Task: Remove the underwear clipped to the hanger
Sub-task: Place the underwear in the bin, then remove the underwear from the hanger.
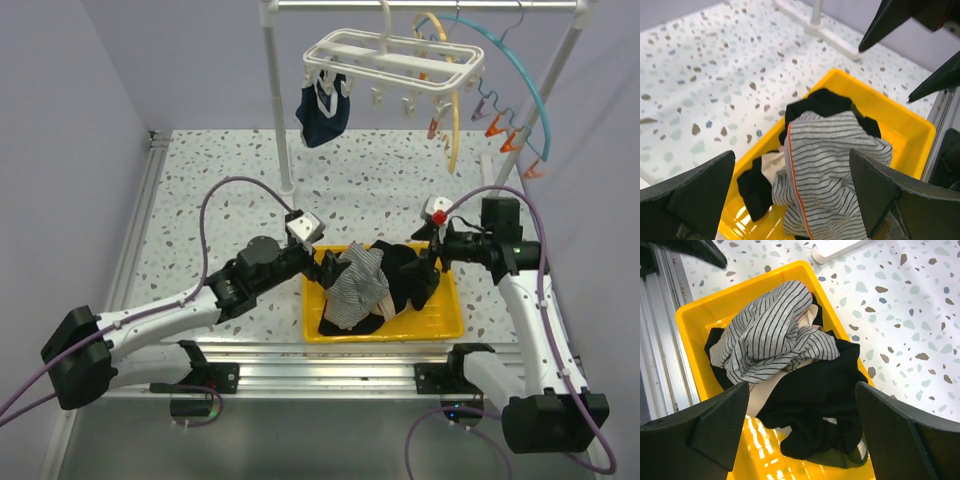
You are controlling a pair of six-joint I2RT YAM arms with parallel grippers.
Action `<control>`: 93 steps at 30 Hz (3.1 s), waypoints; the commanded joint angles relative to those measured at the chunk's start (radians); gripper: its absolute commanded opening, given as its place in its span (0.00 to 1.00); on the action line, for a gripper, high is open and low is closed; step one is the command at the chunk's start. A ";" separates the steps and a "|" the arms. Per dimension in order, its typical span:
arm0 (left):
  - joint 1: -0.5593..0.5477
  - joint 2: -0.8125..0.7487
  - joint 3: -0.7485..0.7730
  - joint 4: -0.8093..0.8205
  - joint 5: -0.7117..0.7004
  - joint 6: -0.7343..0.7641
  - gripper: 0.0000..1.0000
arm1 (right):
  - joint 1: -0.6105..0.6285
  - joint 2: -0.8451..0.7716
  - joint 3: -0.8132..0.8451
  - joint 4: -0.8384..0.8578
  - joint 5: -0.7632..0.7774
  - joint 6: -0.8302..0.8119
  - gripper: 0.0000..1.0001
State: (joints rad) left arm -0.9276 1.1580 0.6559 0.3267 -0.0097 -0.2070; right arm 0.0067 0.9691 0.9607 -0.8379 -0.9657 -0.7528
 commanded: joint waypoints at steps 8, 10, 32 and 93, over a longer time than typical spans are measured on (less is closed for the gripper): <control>-0.001 -0.217 -0.065 0.046 -0.154 0.029 1.00 | 0.217 0.049 0.021 0.264 0.189 0.000 0.90; -0.001 -0.250 -0.081 0.020 -0.203 0.017 1.00 | 0.260 0.068 0.018 0.374 0.238 0.051 0.89; -0.001 -0.690 -0.252 -0.291 -0.573 -0.236 1.00 | 0.654 0.736 0.284 1.315 1.191 0.141 0.94; 0.259 -0.273 0.223 -0.064 -0.167 -0.227 1.00 | 0.441 0.467 0.291 0.620 0.335 0.352 0.00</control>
State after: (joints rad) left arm -0.7441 0.8486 0.8082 0.1787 -0.3321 -0.3557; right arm 0.4503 1.5276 1.2869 -0.1387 -0.5507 -0.3637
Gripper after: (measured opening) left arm 0.997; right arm 0.022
